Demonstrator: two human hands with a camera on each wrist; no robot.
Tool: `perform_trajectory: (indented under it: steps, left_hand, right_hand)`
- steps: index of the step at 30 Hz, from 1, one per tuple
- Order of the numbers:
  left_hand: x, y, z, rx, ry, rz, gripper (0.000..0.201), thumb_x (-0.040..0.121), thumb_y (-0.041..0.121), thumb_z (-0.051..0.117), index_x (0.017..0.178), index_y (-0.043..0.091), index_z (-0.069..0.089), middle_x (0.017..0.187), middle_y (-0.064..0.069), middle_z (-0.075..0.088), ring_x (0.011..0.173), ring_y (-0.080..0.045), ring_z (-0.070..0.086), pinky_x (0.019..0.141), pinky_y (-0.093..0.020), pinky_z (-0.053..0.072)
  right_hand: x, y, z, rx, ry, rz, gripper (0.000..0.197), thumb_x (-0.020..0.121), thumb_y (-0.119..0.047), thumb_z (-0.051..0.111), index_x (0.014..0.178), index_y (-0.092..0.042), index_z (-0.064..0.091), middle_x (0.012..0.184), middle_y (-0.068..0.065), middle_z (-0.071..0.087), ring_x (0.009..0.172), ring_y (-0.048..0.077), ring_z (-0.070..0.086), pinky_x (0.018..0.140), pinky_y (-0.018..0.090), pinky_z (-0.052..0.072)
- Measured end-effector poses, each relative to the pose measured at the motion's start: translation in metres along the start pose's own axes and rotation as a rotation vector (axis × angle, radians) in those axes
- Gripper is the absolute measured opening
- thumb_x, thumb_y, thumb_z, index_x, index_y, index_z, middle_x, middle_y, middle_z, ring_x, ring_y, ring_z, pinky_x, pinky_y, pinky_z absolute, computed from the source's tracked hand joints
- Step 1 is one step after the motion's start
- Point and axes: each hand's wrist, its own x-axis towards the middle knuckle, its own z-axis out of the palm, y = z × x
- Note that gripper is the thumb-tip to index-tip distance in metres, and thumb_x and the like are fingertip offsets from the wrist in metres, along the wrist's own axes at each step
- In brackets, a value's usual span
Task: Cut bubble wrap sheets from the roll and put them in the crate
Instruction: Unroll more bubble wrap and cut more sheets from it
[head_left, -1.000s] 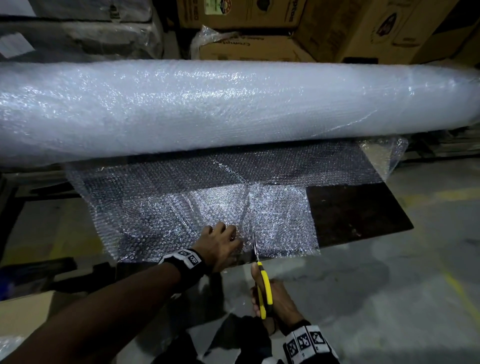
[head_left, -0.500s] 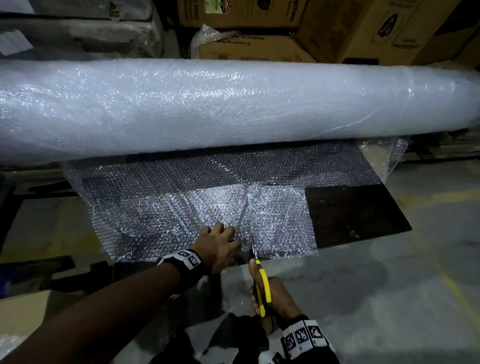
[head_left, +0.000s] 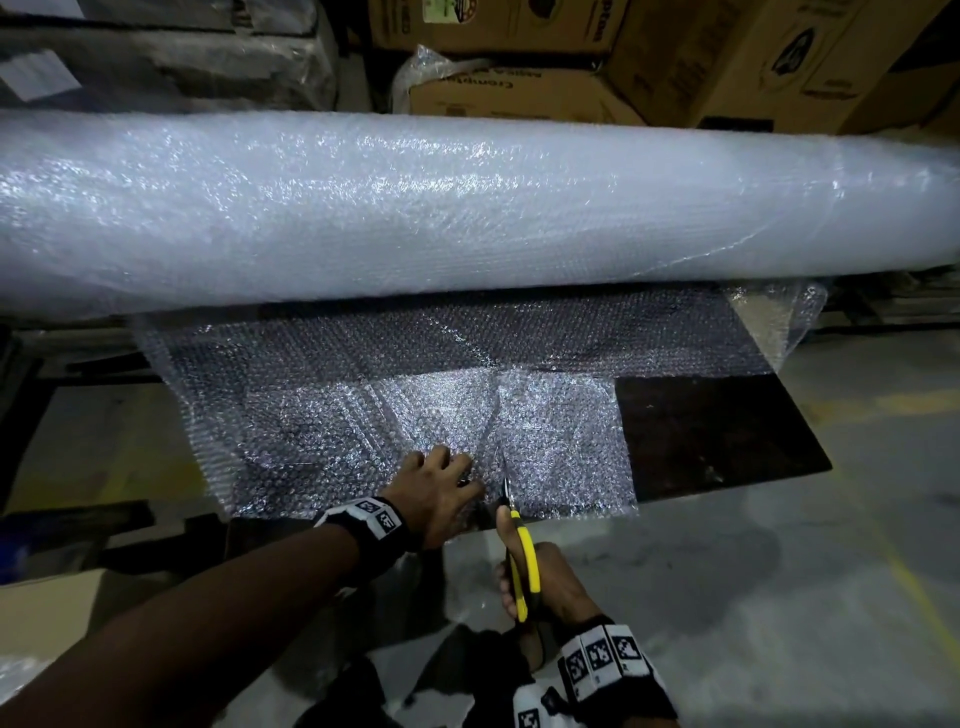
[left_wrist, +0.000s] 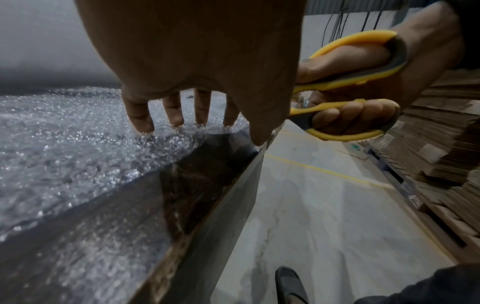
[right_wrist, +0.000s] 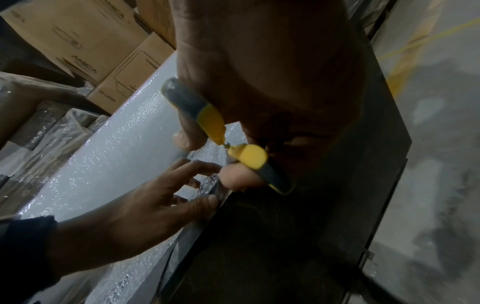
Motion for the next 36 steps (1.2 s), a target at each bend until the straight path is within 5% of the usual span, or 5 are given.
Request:
perform_trajectory:
  steps: [13, 19, 24, 36]
  left_hand:
    - [-0.015, -0.006, 0.009, 0.066, -0.040, 0.099, 0.081, 0.071, 0.074, 0.064, 0.138, 0.032, 0.045, 0.139, -0.010, 0.049, 0.119, -0.037, 0.052, 0.087, -0.057, 0.046]
    - [-0.013, 0.003, -0.001, 0.105, -0.058, 0.063, 0.078, 0.086, 0.068, 0.051, 0.148, 0.033, 0.020, 0.155, -0.010, 0.027, 0.136, -0.040, 0.029, 0.101, -0.059, 0.030]
    - [-0.016, 0.006, 0.000, 0.085, -0.100, 0.033, 0.080, 0.089, 0.066, 0.050, 0.151, 0.031, 0.014, 0.159, -0.011, 0.018, 0.142, -0.042, 0.019, 0.108, -0.063, 0.020]
    - [-0.014, 0.006, 0.012, 0.094, -0.104, 0.019, 0.087, 0.082, 0.065, 0.058, 0.150, 0.031, 0.017, 0.157, -0.010, 0.026, 0.141, -0.045, 0.024, 0.106, -0.066, 0.022]
  right_hand:
    - [0.002, -0.006, -0.001, 0.024, -0.040, 0.013, 0.081, 0.072, -0.084, 0.058, 0.066, -0.003, 0.061, 0.059, 0.014, 0.057, 0.046, 0.025, 0.055, 0.049, 0.026, 0.046]
    - [0.000, -0.007, -0.004, 0.007, 0.007, -0.041, 0.072, 0.073, -0.071, 0.069, 0.066, 0.000, 0.057, 0.054, 0.012, 0.051, 0.042, 0.022, 0.049, 0.043, 0.023, 0.039]
    - [-0.002, -0.012, -0.004, -0.014, -0.038, -0.042, 0.083, 0.068, -0.085, 0.059, 0.067, -0.002, 0.059, 0.061, 0.015, 0.054, 0.047, 0.025, 0.052, 0.046, 0.026, 0.041]
    - [-0.001, -0.018, -0.008, -0.060, -0.023, -0.039, 0.081, 0.065, -0.084, 0.063, 0.065, -0.003, 0.060, 0.060, 0.015, 0.055, 0.045, 0.024, 0.053, 0.044, 0.024, 0.041]
